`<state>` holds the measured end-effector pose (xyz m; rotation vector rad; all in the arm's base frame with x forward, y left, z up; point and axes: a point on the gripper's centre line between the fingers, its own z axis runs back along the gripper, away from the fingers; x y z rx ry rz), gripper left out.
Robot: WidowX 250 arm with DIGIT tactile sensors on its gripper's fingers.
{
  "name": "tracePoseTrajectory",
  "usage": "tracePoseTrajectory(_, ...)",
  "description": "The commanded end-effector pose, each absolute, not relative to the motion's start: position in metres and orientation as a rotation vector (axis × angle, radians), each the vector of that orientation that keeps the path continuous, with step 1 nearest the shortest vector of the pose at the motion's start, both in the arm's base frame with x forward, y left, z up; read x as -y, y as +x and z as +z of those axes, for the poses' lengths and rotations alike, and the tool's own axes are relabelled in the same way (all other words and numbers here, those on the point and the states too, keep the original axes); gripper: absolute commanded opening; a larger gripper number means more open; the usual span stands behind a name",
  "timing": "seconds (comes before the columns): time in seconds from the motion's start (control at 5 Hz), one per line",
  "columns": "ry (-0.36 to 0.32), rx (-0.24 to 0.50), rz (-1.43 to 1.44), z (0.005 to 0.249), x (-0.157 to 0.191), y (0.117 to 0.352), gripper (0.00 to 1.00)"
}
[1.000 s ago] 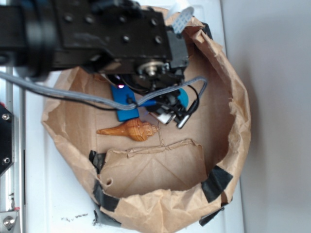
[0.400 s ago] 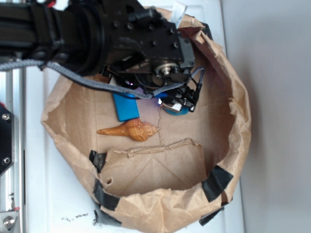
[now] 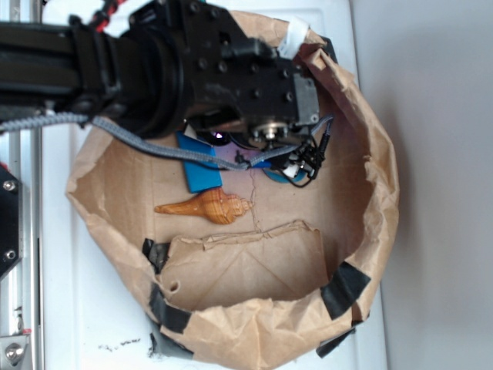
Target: Grab the blue block.
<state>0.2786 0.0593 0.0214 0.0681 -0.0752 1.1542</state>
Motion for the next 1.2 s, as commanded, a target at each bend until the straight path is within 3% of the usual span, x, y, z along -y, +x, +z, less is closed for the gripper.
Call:
tracePoseTrajectory(0.0,0.009,0.053,1.13,0.045,-0.063,0.256,1.0)
tracePoseTrajectory(0.2,-0.013,0.043,1.105,0.057,-0.068,0.248,1.0)
tracePoseTrajectory(0.4,0.006,0.042,1.103,0.053,-0.073,0.241,1.0)
tracePoseTrajectory(1.0,0.086,0.006,1.094,0.014,-0.069,0.227,1.0)
